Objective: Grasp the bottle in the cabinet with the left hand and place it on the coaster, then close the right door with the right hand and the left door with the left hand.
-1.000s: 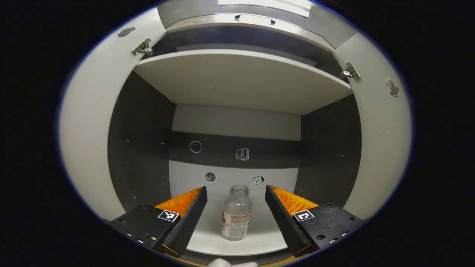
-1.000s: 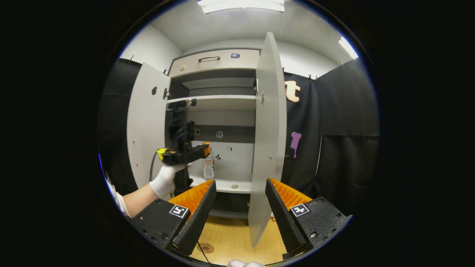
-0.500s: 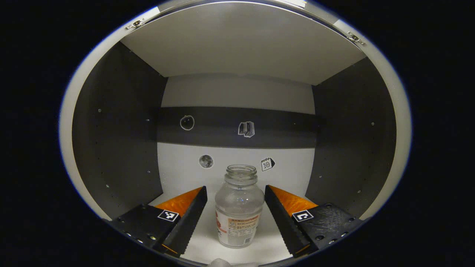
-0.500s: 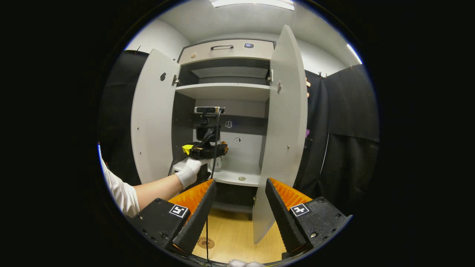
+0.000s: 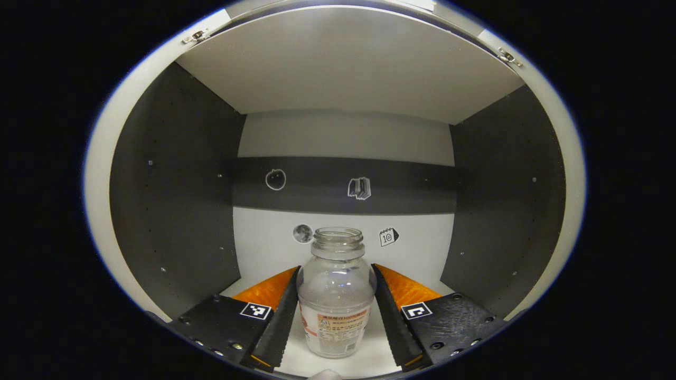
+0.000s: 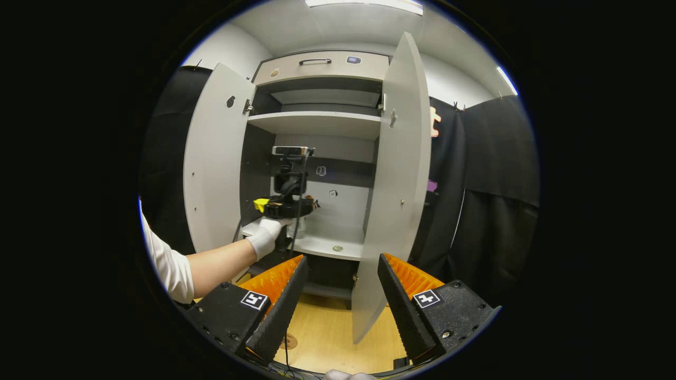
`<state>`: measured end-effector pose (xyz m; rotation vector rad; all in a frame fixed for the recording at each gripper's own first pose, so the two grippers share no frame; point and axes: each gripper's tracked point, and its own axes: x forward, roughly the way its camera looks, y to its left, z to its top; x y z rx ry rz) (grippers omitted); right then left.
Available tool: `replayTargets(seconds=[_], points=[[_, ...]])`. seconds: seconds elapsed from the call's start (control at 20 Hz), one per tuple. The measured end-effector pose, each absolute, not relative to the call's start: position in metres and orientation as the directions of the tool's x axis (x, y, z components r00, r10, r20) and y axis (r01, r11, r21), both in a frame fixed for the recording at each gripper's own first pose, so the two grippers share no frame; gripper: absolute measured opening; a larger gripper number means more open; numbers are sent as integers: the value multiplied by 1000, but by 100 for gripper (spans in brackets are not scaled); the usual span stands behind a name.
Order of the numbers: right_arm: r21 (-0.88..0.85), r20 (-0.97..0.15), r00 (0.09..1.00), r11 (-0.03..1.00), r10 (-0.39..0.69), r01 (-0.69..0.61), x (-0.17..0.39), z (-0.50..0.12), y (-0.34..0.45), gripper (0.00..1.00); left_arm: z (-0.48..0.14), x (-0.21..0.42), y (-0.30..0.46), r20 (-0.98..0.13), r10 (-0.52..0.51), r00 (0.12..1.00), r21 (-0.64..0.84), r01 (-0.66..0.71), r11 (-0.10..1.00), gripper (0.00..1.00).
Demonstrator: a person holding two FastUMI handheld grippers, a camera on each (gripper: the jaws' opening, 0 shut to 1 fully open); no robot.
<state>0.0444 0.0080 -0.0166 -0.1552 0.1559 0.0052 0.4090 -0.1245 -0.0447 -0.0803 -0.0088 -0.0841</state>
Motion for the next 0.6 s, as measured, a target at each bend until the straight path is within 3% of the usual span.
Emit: replayTargets(seconds=[0.6], points=[[-99, -176, 984, 995, -13, -5, 11, -38, 1, 83, -19, 269, -122, 139, -141, 980, -30, 146, 989, 74]])
